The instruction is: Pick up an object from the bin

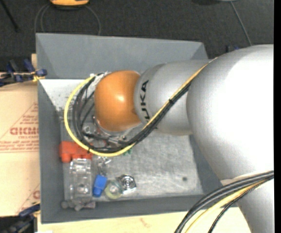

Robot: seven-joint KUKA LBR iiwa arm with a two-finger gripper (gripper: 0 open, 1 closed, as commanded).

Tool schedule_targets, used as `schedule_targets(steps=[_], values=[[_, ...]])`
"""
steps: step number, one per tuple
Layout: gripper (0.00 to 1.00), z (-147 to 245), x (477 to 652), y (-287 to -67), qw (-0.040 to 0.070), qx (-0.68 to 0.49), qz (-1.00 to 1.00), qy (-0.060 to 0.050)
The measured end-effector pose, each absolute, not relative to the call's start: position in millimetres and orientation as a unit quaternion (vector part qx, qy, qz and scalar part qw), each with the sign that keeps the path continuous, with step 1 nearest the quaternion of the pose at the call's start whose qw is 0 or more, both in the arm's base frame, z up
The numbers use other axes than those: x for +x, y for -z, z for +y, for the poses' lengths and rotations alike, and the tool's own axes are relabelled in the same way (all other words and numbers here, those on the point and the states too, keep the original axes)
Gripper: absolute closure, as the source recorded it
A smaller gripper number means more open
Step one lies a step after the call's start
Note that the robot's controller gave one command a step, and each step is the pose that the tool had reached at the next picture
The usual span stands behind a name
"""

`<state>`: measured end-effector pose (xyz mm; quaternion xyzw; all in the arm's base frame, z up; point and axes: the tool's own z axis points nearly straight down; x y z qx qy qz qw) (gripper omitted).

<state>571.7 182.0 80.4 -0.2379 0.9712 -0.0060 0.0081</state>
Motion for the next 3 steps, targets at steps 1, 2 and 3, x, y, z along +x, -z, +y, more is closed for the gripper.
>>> schedule_targets(steps=[1,2,3], values=[[0.0,192.0,556.1,-80.2,0.021,-0.175,0.984,0.008],[1.0,197.2,554.5,-81.1,0.022,-0.178,0.984,0.004],[1.0,219.8,541.0,-291.6,0.006,-0.159,0.987,-0.001]])
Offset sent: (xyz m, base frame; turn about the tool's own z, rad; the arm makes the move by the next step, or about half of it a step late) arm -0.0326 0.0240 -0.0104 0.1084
